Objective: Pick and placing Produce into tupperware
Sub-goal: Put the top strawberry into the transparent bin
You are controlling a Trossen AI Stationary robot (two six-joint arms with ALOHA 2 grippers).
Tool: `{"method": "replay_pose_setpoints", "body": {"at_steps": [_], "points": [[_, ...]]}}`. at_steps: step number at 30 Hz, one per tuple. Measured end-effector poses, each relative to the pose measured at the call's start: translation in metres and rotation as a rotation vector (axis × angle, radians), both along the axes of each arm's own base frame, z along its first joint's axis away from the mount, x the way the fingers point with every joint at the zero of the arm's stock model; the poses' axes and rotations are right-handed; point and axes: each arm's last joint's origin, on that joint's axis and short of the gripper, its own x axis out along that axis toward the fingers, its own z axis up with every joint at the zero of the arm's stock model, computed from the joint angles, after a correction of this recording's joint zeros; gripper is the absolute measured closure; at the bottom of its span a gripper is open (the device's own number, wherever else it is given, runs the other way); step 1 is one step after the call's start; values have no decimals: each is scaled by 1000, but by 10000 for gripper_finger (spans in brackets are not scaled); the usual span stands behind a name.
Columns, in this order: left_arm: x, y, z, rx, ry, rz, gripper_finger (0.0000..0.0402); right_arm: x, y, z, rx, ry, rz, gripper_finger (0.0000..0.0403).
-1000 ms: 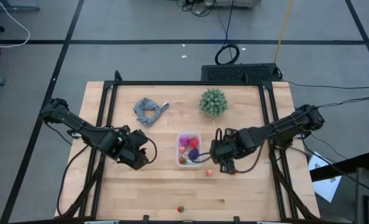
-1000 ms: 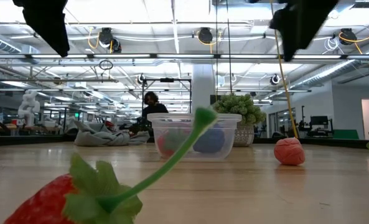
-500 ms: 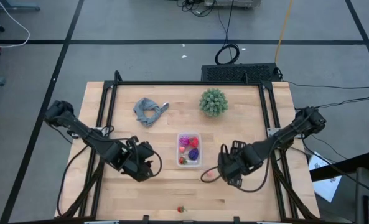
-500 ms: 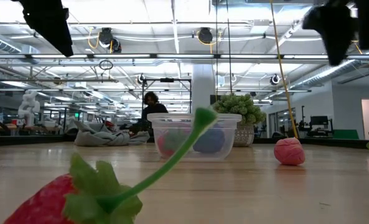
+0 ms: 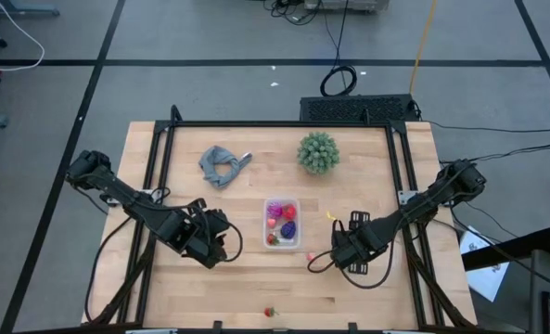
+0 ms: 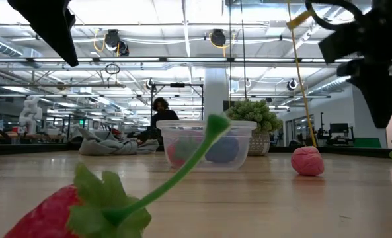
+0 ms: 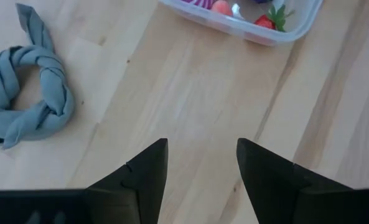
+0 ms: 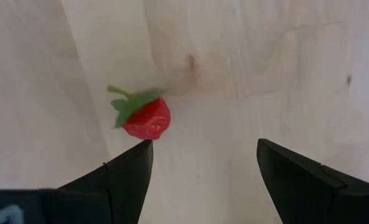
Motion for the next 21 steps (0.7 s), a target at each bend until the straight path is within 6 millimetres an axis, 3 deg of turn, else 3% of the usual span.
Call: {"method": "replay_pose_setpoints", "body": {"at_steps": [6, 21], "points": [[3, 6, 0, -9, -5, 44, 204, -5, -3, -13, 0, 27, 123, 126], [10, 17, 0, -26, -19, 111, 204, -1, 12, -14, 100, -45, 288, 126]]}}
